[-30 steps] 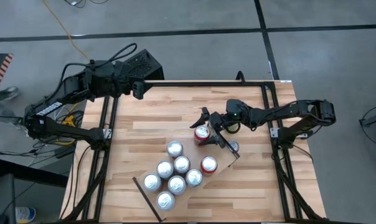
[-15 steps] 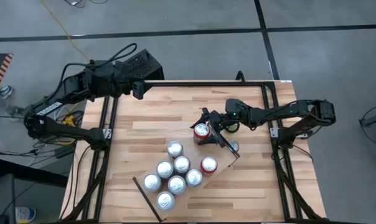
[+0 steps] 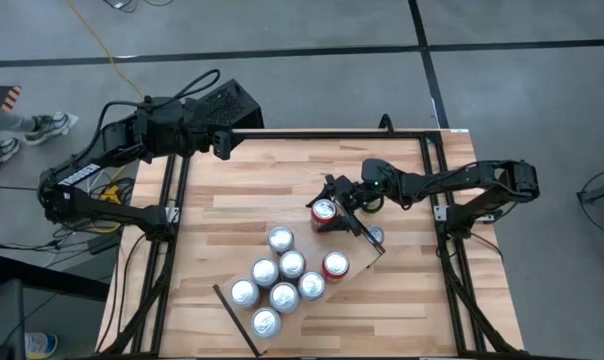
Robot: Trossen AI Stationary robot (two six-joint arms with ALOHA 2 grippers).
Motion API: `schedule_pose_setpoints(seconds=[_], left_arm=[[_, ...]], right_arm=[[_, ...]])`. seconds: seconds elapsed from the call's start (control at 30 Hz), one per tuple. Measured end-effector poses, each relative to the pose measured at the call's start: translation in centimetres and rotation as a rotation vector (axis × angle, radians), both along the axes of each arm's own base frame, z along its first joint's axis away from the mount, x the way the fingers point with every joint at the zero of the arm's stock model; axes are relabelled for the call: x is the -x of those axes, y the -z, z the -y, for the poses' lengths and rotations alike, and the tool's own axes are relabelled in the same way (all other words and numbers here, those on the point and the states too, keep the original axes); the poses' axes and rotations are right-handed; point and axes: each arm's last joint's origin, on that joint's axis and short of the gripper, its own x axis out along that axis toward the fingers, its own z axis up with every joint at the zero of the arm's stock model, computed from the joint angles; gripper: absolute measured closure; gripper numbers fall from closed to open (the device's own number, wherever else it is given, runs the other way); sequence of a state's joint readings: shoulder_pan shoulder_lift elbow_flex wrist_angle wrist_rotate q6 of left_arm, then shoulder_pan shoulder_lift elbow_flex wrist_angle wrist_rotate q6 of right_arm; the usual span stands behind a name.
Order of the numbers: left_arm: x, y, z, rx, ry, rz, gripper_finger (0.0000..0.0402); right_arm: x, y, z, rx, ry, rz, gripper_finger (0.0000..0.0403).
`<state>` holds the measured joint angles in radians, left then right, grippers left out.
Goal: Place canned beverage on shelf
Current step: Put the red soda can on the shelf aligned with the other red soda can
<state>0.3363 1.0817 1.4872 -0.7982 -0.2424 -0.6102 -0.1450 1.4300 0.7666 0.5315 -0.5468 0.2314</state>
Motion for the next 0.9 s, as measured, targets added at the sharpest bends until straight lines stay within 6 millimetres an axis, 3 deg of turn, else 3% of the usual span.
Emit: schedule_pose_setpoints(seconds=[0.47,0.9], left_arm=[[0.0,0.0,-0.1,0.006,-0.039,0.01,0.0069],[0.1,0.0,-0.1,0.021,-0.06,0.024,0.0069]], right_arm=[[0.0,0.0,-0.6,-0.004,-0.044,0.003,0.0045],[0.0,-1.1,-0.7,0.018,-0.11,0.122,0.0045]])
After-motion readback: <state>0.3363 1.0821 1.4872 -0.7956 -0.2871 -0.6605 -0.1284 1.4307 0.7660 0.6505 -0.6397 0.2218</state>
